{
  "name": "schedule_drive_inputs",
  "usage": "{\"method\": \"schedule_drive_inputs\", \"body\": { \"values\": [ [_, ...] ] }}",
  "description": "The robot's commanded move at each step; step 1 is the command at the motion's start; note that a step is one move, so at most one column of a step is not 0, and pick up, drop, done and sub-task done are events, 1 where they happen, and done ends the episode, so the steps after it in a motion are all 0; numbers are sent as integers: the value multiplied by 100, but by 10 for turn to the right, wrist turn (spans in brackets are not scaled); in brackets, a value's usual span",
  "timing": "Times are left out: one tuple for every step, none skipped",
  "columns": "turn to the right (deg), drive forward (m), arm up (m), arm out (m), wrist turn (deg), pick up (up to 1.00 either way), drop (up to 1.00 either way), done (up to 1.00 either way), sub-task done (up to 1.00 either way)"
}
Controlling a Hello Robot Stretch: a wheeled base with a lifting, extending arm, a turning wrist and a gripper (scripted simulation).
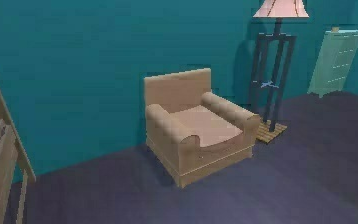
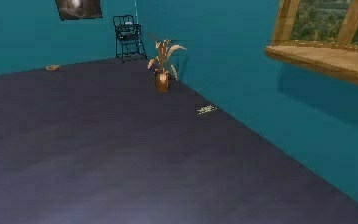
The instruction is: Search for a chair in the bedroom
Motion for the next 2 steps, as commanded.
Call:
{"method": "schedule_drive_inputs", "body": {
  "values": [
    [0,55,0,0,0,0,0,0,0],
    [0,0,0,0,0,0,0,100,0]
  ]
}}
